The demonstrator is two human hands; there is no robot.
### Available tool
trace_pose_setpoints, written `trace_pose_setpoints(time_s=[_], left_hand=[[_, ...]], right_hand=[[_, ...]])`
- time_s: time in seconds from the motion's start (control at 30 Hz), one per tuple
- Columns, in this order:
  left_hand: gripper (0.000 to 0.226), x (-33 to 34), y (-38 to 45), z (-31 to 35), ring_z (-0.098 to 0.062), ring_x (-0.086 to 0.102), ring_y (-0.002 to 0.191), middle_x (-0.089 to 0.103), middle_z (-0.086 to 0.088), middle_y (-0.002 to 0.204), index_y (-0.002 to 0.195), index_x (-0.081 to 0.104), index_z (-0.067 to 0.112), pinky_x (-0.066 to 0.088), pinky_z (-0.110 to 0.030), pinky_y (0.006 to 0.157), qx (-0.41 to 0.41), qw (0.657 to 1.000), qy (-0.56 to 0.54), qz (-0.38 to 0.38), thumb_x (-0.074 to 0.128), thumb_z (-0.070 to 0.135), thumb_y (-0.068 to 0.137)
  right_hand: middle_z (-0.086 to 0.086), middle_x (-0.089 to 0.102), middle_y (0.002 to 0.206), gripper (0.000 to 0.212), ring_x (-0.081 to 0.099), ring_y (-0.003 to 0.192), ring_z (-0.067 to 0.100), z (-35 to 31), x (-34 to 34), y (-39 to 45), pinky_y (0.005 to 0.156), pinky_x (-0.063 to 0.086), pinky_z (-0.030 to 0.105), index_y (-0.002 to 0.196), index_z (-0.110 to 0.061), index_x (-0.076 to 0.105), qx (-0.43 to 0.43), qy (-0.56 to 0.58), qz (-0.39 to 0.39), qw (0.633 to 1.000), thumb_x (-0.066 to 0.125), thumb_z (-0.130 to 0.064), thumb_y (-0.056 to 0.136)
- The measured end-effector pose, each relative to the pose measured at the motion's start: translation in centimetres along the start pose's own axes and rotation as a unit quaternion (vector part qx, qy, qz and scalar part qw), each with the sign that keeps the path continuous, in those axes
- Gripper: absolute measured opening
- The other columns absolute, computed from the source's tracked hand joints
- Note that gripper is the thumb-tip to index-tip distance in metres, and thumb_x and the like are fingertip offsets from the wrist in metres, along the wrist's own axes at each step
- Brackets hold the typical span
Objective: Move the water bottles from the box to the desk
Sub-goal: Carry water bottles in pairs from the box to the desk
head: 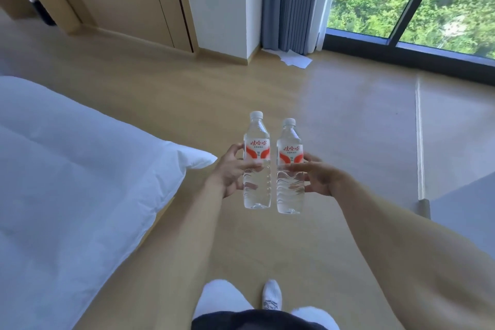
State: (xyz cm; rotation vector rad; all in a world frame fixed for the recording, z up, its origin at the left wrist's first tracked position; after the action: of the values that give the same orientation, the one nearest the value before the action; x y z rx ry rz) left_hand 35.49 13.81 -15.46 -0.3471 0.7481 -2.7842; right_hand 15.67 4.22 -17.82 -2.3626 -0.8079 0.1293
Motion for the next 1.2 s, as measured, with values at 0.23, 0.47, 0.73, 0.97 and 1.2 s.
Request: trace_pose_setpoints(time_s=[0.23, 0.47, 0.73, 0.97, 1.2], left_hand=[[0.050, -1.1, 7.9, 4.4, -0.039, 0.061, 0.122, 0.067, -0.021, 0.126, 0.127, 0.051, 0.020, 0.050, -0.072, 0.087, -0.003, 0.999, -0.046, 0.002, 0.075, 0.006, 0.085], [0.057, -6.0, 18.6, 9.5, -0.038, 0.063, 0.119, 0.068, -0.021, 0.124, 0.130, 0.051, 0.021, 0.049, -0.074, 0.087, 0.008, 0.998, -0.061, 0.006, 0.078, 0.006, 0.082], [0.054, -13.9, 30.2, 19.5, -0.030, 0.063, 0.098, 0.066, -0.023, 0.126, 0.125, 0.057, 0.025, 0.053, -0.066, 0.081, 0.014, 0.997, -0.079, 0.016, 0.077, 0.005, 0.078], [0.047, -20.6, 37.4, 26.2, -0.034, 0.066, 0.099, 0.070, -0.017, 0.109, 0.121, 0.058, 0.022, 0.051, -0.067, 0.085, 0.024, 0.992, -0.113, 0.053, 0.074, 0.003, 0.081], [0.054, -26.9, 44.9, 30.1, -0.034, 0.067, 0.092, 0.072, -0.016, 0.102, 0.115, 0.060, 0.028, 0.055, -0.064, 0.079, 0.019, 0.983, -0.134, 0.124, 0.086, 0.011, 0.070]], right_hand=[[0.009, 0.072, 0.111, 0.050, 0.065, 0.109, 0.032, -5.7, -1.7, 7.6, 0.089, 0.054, 0.054, 0.124, -0.018, 0.062, 0.003, -0.006, -0.015, 1.000, 0.078, -0.011, 0.078], [0.007, 0.072, 0.110, 0.048, 0.065, 0.108, 0.030, -14.3, -1.4, 18.4, 0.089, 0.054, 0.053, 0.123, -0.017, 0.061, -0.009, -0.045, -0.022, 0.999, 0.077, -0.010, 0.078], [0.009, 0.069, 0.112, 0.042, 0.064, 0.105, 0.029, -26.6, 2.5, 31.2, 0.082, 0.054, 0.046, 0.124, -0.014, 0.061, -0.018, -0.067, -0.032, 0.997, 0.072, -0.009, 0.085], [0.008, 0.069, 0.112, 0.046, 0.064, 0.107, 0.028, -34.5, 5.3, 40.9, 0.094, 0.051, 0.054, 0.127, -0.015, 0.058, -0.017, -0.084, -0.057, 0.995, 0.073, -0.009, 0.084], [0.011, 0.069, 0.119, 0.044, 0.063, 0.114, 0.030, -40.3, 9.0, 52.4, 0.100, 0.047, 0.060, 0.124, -0.018, 0.059, -0.001, -0.110, -0.117, 0.987, 0.074, -0.009, 0.083]])
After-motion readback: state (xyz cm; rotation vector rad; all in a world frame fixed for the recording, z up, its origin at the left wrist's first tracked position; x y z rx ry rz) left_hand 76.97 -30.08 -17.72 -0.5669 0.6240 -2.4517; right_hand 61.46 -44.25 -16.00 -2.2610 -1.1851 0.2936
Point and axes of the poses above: each hand's wrist, its own y-axis towards the middle knuckle, its own x-axis out of the palm, z = x × y, the point moved 3 cm from there along y, towards the middle knuckle
